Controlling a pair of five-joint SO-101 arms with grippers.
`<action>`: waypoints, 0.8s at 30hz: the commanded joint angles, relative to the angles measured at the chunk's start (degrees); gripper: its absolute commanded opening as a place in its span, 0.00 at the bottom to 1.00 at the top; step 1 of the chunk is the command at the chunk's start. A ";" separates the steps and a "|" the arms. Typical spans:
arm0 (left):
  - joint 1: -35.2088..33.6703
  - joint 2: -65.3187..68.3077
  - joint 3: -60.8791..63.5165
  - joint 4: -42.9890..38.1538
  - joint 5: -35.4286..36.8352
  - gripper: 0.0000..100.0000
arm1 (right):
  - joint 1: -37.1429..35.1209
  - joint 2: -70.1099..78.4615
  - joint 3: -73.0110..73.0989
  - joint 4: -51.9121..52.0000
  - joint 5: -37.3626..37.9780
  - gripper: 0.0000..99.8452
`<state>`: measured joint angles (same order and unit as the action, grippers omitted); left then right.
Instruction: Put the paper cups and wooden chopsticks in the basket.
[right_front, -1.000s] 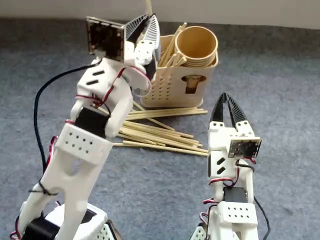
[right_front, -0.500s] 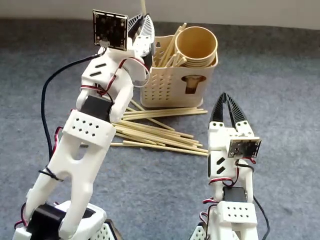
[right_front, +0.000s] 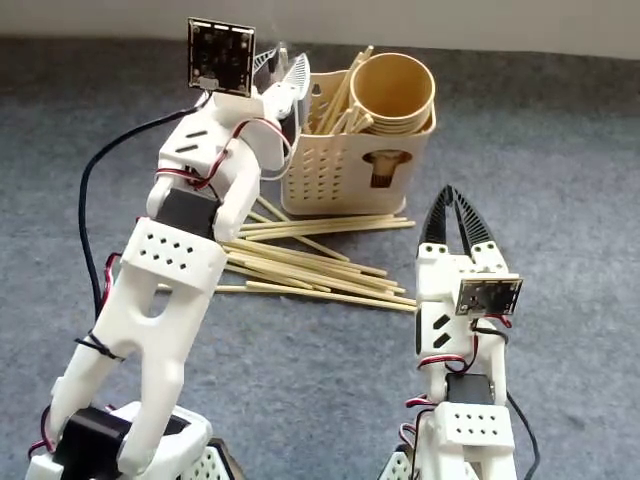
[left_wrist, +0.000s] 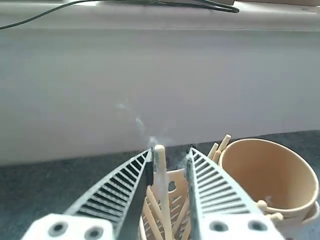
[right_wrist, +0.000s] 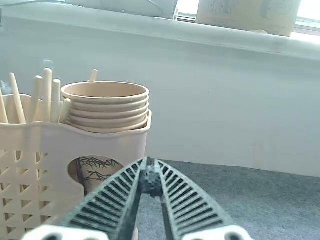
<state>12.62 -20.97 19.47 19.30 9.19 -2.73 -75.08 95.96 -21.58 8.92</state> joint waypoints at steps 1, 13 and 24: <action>-1.45 -0.92 -1.63 4.22 0.26 0.12 | 0.40 -0.48 5.93 -1.01 0.09 0.01; -3.03 -12.44 -1.54 24.62 -3.25 0.07 | 0.40 -0.48 5.93 -1.01 0.09 0.01; -2.86 -16.48 -0.92 43.78 -21.80 0.04 | 0.40 -0.48 5.93 -1.01 0.09 0.01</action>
<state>10.15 -35.56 19.47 56.66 -7.25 -2.73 -75.08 95.96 -21.58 8.92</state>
